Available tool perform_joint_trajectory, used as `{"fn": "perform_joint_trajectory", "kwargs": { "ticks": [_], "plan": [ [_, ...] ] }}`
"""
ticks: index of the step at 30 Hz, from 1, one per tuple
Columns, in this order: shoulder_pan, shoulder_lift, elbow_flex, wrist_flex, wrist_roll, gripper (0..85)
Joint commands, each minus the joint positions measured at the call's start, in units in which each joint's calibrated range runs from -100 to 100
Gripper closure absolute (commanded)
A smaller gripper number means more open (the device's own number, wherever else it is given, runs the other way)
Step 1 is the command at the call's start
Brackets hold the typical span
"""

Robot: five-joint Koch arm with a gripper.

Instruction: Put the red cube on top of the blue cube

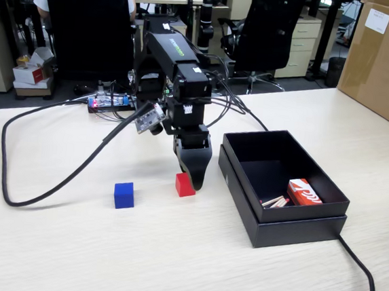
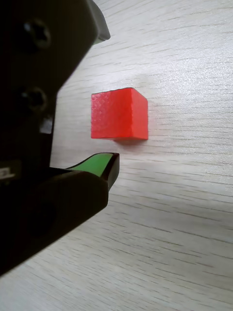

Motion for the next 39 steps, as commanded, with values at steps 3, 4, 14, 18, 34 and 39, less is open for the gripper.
{"fn": "perform_joint_trajectory", "kwargs": {
  "ticks": [3, 4, 14, 18, 34, 39],
  "plan": [
    [-0.4, 0.9, 3.9, -0.5, -0.8, 40.6],
    [-0.5, 1.2, 3.9, -0.4, -0.8, 40.6],
    [-0.7, 4.9, 4.3, -0.4, -1.8, 43.2],
    [-0.8, 6.0, 4.7, -0.4, -2.1, 43.4],
    [-1.5, 6.8, 5.9, -0.3, -3.0, 72.7],
    [-1.7, 4.9, 6.0, -0.3, -3.0, 82.9]
  ]
}}
